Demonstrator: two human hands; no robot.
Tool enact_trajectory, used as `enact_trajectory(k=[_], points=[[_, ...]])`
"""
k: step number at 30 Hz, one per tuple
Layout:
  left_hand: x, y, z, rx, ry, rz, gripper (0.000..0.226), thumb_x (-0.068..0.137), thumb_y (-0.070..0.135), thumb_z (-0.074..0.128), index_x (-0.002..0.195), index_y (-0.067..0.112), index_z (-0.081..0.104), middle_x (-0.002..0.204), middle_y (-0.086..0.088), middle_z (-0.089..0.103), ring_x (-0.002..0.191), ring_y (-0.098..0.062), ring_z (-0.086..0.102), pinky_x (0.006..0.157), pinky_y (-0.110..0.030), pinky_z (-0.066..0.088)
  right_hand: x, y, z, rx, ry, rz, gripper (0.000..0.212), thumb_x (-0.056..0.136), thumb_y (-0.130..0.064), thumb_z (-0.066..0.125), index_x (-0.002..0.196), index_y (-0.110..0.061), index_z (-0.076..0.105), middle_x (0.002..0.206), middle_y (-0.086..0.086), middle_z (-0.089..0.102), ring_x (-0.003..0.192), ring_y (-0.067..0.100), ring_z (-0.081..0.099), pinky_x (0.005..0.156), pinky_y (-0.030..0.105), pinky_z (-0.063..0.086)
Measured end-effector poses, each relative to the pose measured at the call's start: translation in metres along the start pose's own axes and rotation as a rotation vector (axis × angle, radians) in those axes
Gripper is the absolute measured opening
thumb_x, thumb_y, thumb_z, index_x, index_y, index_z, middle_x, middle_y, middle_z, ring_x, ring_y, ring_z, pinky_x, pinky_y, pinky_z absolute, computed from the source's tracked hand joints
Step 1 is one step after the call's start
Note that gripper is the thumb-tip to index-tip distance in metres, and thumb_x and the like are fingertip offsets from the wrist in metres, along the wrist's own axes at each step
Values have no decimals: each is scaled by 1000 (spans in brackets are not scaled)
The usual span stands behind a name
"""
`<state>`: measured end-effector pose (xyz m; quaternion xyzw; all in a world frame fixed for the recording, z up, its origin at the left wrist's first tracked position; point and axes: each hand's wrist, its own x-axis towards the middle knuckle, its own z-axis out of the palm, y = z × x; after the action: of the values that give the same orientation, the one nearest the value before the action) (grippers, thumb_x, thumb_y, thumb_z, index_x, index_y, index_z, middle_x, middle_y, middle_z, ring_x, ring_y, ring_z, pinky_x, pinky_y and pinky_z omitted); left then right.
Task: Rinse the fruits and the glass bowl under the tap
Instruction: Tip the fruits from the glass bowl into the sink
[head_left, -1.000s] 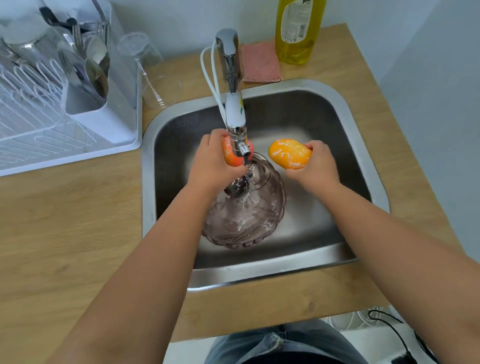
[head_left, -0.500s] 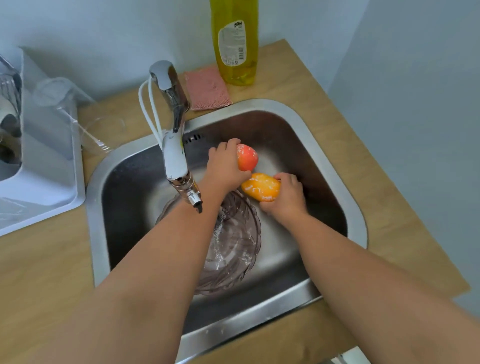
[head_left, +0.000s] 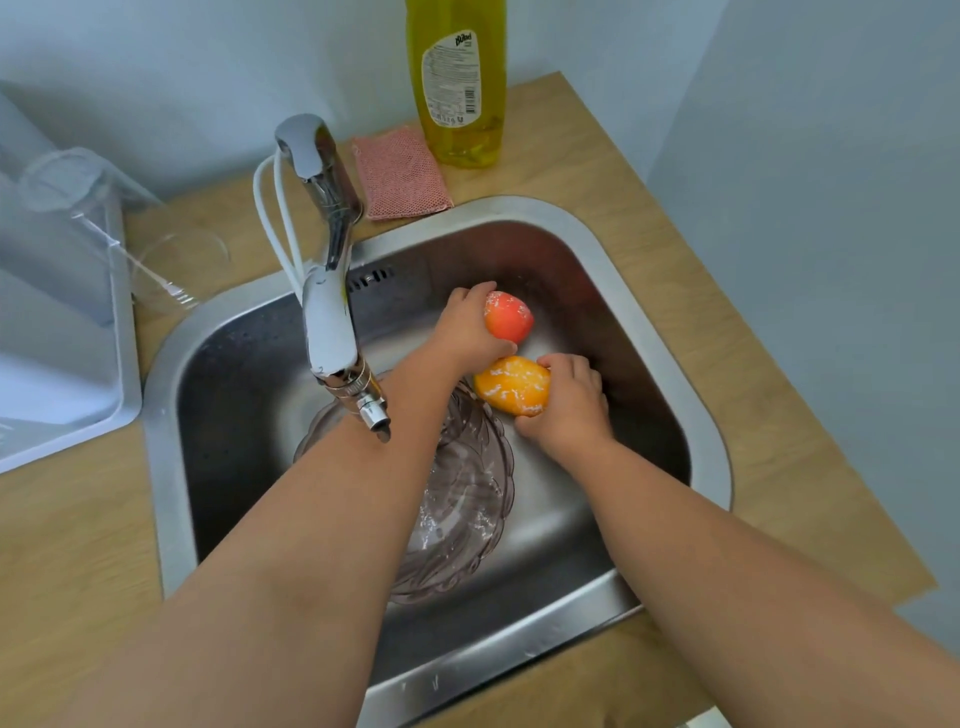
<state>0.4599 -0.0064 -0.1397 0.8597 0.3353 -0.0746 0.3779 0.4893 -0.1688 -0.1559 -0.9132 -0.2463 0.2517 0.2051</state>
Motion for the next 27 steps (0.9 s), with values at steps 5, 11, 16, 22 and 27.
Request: enact_trajectory(k=[5, 11, 16, 22, 27], points=[[-6, -6, 1, -54, -77, -9, 91, 93, 28, 69, 162, 19, 10, 164, -10, 14, 148, -28, 28, 117, -35, 29, -5, -2, -2, -32, -15, 10, 75, 68, -31, 79, 133, -27, 42, 136, 4, 37, 127, 29, 35, 102, 40, 34], [-43, -22, -18, -171, 26, -35, 70, 99, 30, 59, 159, 20, 24, 161, -8, 28, 145, -25, 36, 119, -40, 31, -12, -8, -10, -27, -28, 28, 79, 66, -31, 80, 135, -29, 41, 140, 5, 35, 129, 30, 33, 102, 39, 35], [-107, -62, -35, -179, 247, -95, 49, 99, 22, 59, 147, 26, 48, 124, -4, 56, 115, -18, 54, 101, -30, 40, -31, -22, -11, 67, 52, -155, 77, 66, -33, 76, 136, -27, 44, 138, 4, 40, 127, 29, 35, 103, 33, 29], [-161, -122, -32, -237, 483, -318, 39, 101, 20, 54, 140, 21, 57, 143, -5, 56, 135, -23, 48, 113, -37, 35, -43, -71, 29, 15, -178, -495, 83, 63, -32, 79, 137, -16, 45, 136, 8, 46, 126, 30, 42, 106, 34, 31], [-171, -131, -11, -705, 516, -546, 44, 103, 22, 51, 147, 24, 48, 150, -1, 51, 137, -19, 48, 110, -30, 38, -37, -94, 48, -74, -325, -476, 94, 69, -37, 81, 146, -17, 32, 144, 14, 40, 133, 33, 34, 110, 37, 31]])
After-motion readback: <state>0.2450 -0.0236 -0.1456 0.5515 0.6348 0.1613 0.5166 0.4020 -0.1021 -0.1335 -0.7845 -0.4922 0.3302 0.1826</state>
